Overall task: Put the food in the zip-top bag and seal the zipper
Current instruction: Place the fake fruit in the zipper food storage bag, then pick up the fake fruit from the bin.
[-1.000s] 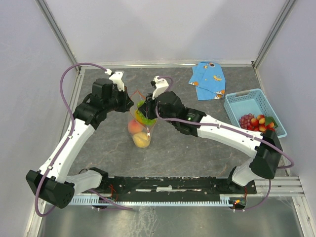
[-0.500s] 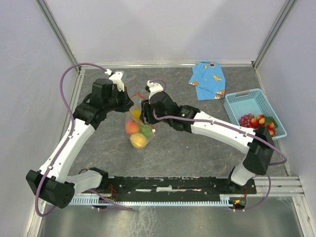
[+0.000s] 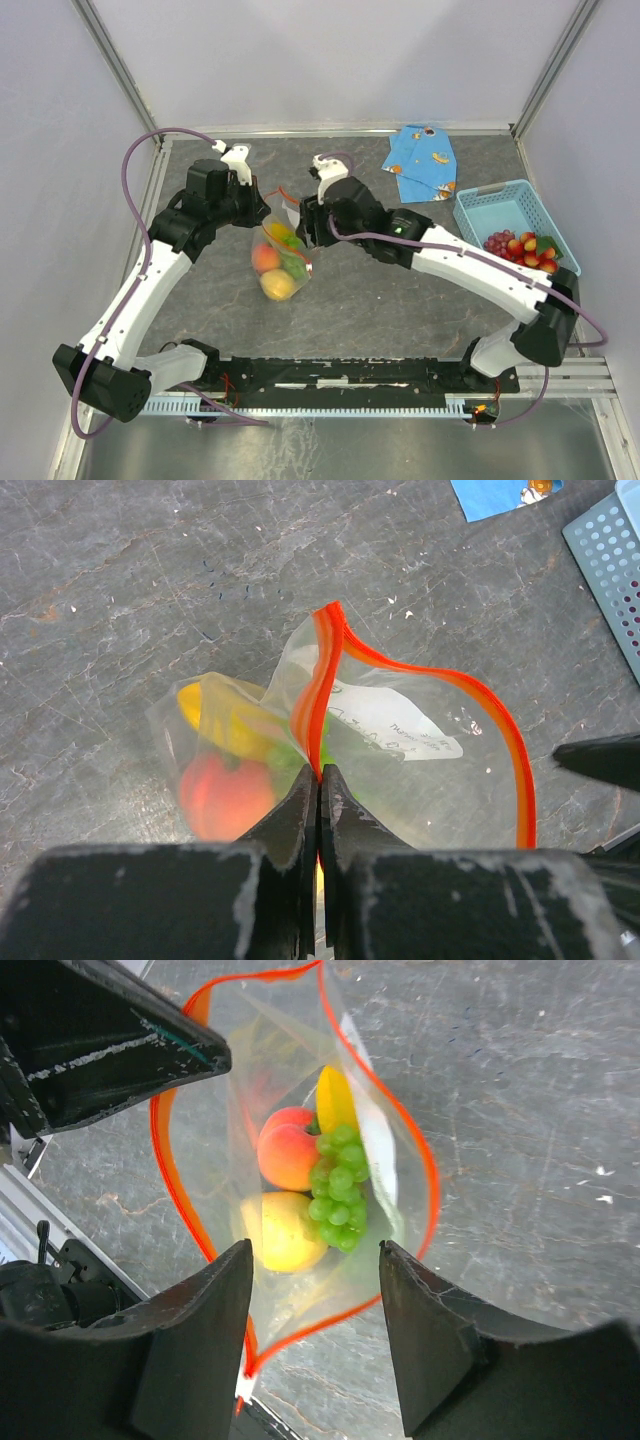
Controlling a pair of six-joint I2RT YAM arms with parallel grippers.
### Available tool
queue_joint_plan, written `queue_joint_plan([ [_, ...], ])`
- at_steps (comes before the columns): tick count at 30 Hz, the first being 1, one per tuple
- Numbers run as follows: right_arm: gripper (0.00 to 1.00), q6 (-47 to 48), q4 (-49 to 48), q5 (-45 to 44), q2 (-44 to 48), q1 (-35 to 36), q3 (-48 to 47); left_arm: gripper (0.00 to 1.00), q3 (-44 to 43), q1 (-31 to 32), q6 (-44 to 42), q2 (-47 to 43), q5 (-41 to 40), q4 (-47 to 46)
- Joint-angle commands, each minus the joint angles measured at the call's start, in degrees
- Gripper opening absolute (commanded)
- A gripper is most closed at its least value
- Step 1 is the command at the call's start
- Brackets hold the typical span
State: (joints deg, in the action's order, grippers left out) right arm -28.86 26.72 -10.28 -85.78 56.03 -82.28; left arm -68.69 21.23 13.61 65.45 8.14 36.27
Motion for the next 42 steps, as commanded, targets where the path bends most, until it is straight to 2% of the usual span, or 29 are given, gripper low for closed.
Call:
queue_joint_plan([
  [1,0.63,2.70,4.64,1.06,4.60,-2.92,-2.62,0.03,-0.40,-0.32,-1.30,-0.77,1.70,-3.27],
  [5,0.65,3.06,10.14,-0.12,6.94,-7.71,-2.18,0.03,-0.40,-0.37,-1.30,-0.76,1.78,-3.27],
  [10,0.68,2.62,12.67,-1.96,11.56,-14.53,4.40,0.03,-0.40,-0.32,-1.32,-0.77,1.91,-3.31],
  [23,0.76,4.83,16.22,-1.94,19.86,-38.30,17.06,0.03,-0.31,-0.33,-1.30,-0.67,2.66,-3.39],
  [30,0.78,1.78,13.11,0.97,20.44,-54.15,23.34,0.03,-0.30,-0.32,-1.28,-0.59,2.73,-3.36],
  [38,0.77,2.38,8.85,2.19,17.27,-66.55,24.85,0.03,-0.23,-0.33,-1.21,-0.50,2.92,-3.36],
  [42,0.77,2.26,6.03,3.65,12.21,-70.99,24.89,0.03,-0.22,-0.30,-1.21,-0.57,2.93,-3.33],
])
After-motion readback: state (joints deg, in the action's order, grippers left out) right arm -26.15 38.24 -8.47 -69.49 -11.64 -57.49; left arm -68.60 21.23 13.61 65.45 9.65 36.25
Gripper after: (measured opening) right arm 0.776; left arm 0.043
